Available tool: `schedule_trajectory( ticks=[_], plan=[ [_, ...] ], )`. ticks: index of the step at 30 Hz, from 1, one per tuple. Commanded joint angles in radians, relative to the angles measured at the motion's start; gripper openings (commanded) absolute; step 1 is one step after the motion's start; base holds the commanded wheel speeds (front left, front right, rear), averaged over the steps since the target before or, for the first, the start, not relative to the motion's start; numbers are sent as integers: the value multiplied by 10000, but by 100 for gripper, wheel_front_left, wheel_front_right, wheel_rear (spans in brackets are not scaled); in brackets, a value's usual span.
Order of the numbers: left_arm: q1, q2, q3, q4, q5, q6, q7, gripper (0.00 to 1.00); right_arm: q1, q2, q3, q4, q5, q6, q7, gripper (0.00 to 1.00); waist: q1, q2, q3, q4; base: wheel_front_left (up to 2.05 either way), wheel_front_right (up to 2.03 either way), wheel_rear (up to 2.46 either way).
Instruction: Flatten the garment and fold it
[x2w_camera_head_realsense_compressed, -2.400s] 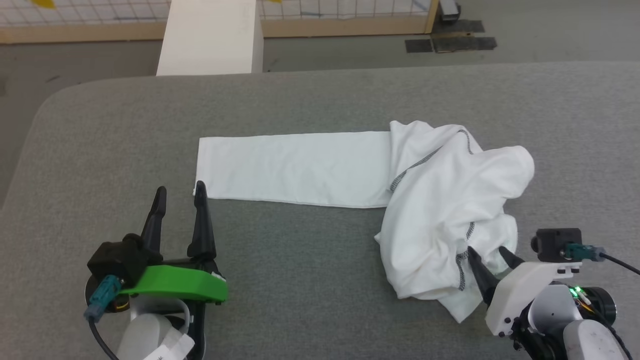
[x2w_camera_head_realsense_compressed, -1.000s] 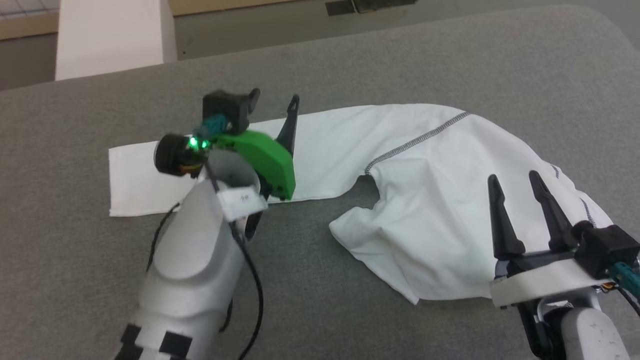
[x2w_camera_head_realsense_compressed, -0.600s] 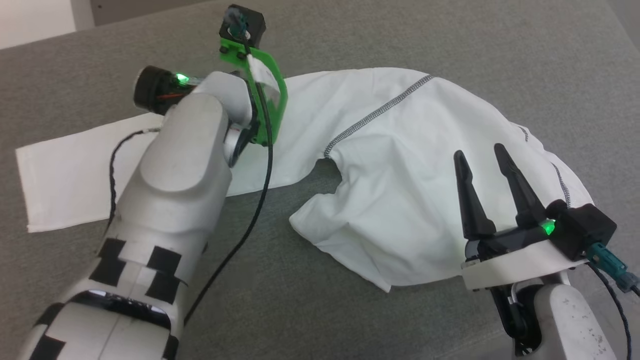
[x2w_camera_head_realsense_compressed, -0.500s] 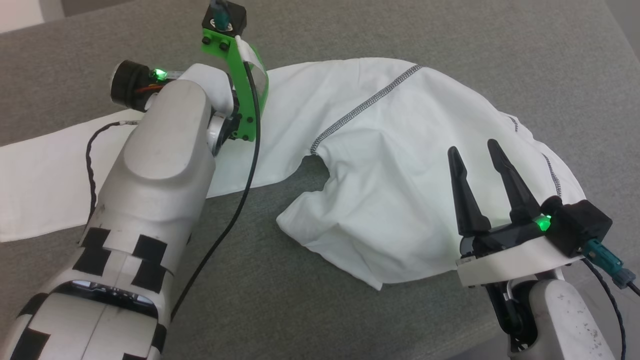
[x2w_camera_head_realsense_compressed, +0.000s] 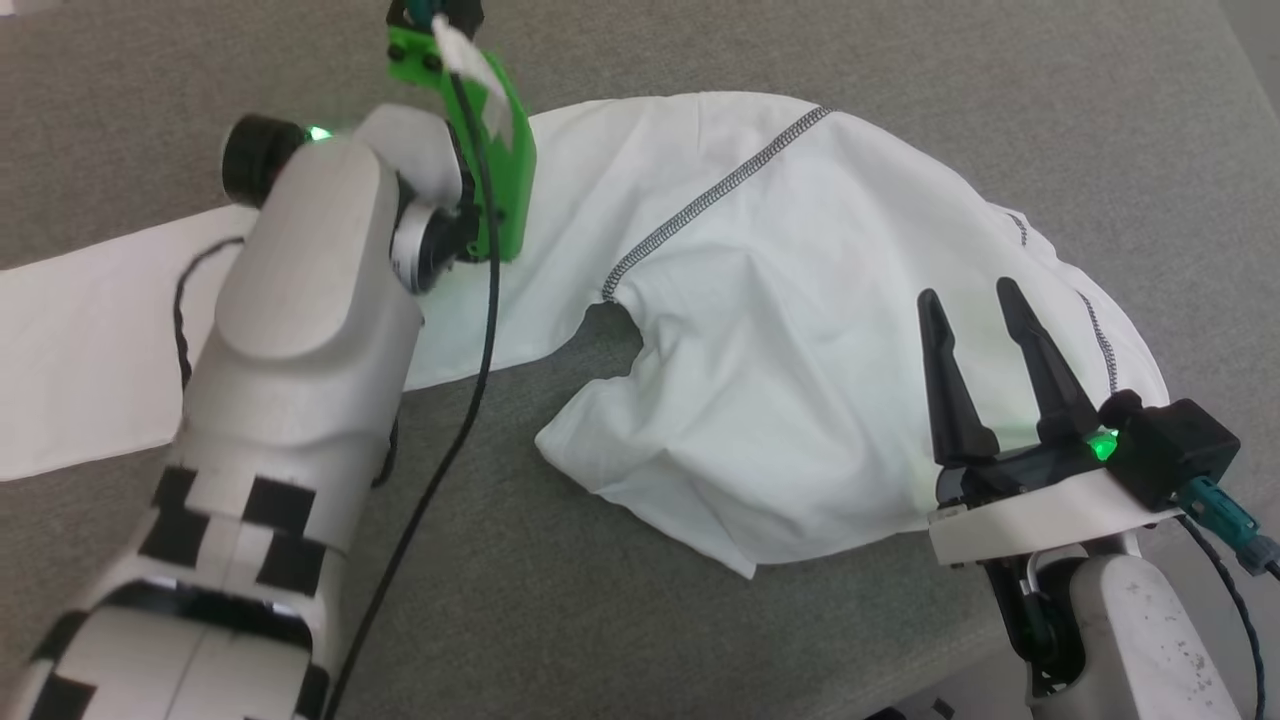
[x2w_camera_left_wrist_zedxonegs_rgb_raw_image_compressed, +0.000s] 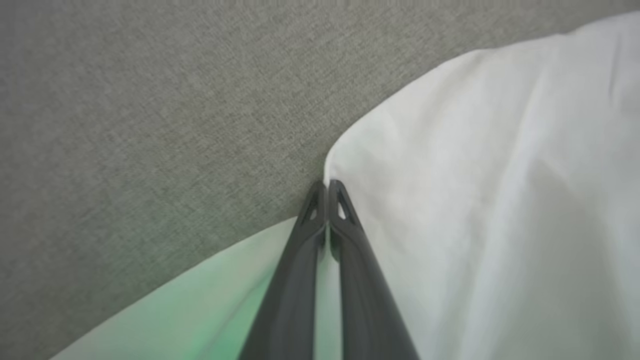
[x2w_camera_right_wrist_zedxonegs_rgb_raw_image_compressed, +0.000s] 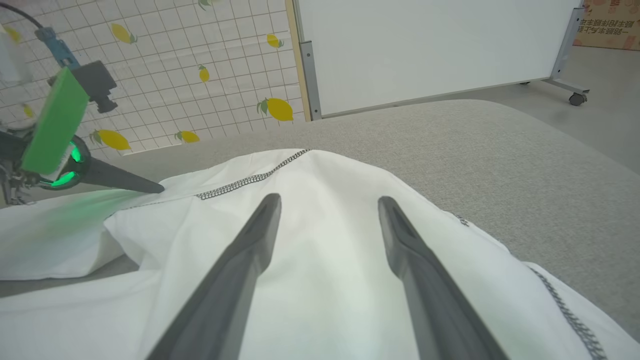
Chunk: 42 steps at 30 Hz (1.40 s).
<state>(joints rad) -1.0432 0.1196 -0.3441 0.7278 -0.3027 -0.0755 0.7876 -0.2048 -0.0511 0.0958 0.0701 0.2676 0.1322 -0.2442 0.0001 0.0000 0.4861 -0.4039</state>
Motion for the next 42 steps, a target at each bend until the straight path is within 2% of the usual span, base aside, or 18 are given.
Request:
schedule_trajectory(
  ticks=[1, 4, 8, 12, 23, 26, 31, 32, 33, 38, 42],
  plan=[
    [1005, -135, 28, -1, -247, -84, -462, 0, -157, 9, -67, -6, -123, -15, -71, 100, -1, 0, -478, 429, 0, 0, 0],
    [1579, -95, 460, -821, -493, 99, -1923, 0, -103, 9, -225, -85, -300, -15, -12, 100, -1, 0, -894, 781, 0, 0, 0],
    [2779, 6, 1348, -2067, -914, 635, -3868, 0, 176, -60, -391, -277, -545, -15, 242, 100, -1, 0, -1598, 1370, 0, 0, 0],
    [4231, 323, 2026, -3215, -1149, 1071, -4810, 0, 540, -113, -598, -518, -668, -15, 515, 100, -1, 0, -2205, 1885, 0, 0, 0],
    [8685, 1228, 3757, -6013, -1695, 2371, -4814, 0, 1303, -122, -788, -1171, -832, -15, 1209, 100, -1, 0, -3201, 2944, 0, 0, 0],
    [9569, 1196, 4077, -6412, -1872, 2628, -4738, 0, 1428, -135, -776, -1264, -841, -15, 1384, 100, -1, 0, -3332, 3111, 0, 0, 0],
    [10394, 789, 4084, -6801, -2235, 2576, -4855, 0, 1603, -173, -826, -1377, -876, -15, 1725, 100, -1, 0, -3465, 3297, 0, 0, 0],
    [10469, 639, 4129, -6874, -2339, 2528, -5104, 45, 1627, -182, -842, -1390, -883, -15, 1796, 100, -1, 0, -3486, 3320, 0, 0, 0],
    [10505, 518, 4190, -6893, -2451, 2449, -5359, 100, 1641, -189, -870, -1398, -895, -15, 1850, 100, -1, 0, -3496, 3335, 0, 0, 0],
    [10472, -3, 4264, -6818, -2628, 1628, -7577, 100, 1604, -178, -1308, -1369, -1161, -15, 2311, 100, -1, 0, -3458, 3498, 0, 0, 0],
    [10217, -197, 4059, -6519, -2192, 1247, -9392, 100, 1229, -150, -1949, -1194, -1479, -15, 3082, 100, -1, 0, -3217, 3692, 0, 0, 0]
  ],
)
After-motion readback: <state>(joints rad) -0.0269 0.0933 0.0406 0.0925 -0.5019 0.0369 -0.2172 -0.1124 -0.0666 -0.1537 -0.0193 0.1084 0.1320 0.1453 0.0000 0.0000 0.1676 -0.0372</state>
